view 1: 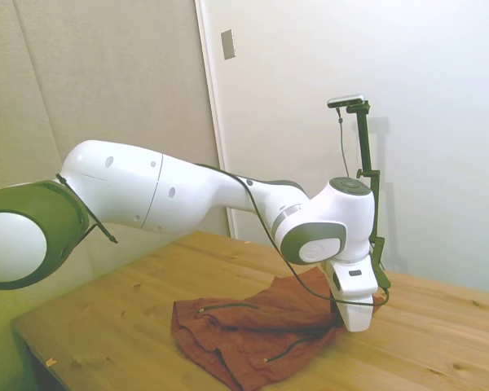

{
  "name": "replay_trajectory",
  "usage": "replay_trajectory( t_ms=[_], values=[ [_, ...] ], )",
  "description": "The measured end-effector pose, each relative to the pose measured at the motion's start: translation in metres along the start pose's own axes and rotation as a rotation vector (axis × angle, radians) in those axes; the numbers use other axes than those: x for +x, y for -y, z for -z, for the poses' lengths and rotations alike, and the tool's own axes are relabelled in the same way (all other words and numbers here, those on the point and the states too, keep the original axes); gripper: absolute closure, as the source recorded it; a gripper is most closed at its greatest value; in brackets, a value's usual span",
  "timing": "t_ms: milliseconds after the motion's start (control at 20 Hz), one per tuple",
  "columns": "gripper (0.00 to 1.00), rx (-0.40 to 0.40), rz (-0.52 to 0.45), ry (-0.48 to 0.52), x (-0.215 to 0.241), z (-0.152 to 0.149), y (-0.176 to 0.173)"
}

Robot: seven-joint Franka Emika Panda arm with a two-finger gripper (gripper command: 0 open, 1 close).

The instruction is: Unfold the shorts

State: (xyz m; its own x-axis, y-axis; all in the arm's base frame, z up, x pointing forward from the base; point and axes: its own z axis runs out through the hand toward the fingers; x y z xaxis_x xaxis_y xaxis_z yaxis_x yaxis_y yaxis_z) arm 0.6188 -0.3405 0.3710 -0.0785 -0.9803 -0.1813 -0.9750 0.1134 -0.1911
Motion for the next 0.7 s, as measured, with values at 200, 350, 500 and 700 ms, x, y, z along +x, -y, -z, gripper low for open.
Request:
replay_trajectory(
  t_ms=[200, 350, 500, 700],
  values=[
    [1.0, -0.002, 0.006, -0.003, 0.003, 0.002, -0.002],
    [1.0, -0.001, 0.013, -0.006, 0.003, 0.004, -0.002],
    [1.0, 0.004, 0.021, -0.011, 0.002, 0.01, -0.001],
    [1.0, -0.006, 0.085, -0.078, -0.004, 0.023, 0.005]
  ],
)
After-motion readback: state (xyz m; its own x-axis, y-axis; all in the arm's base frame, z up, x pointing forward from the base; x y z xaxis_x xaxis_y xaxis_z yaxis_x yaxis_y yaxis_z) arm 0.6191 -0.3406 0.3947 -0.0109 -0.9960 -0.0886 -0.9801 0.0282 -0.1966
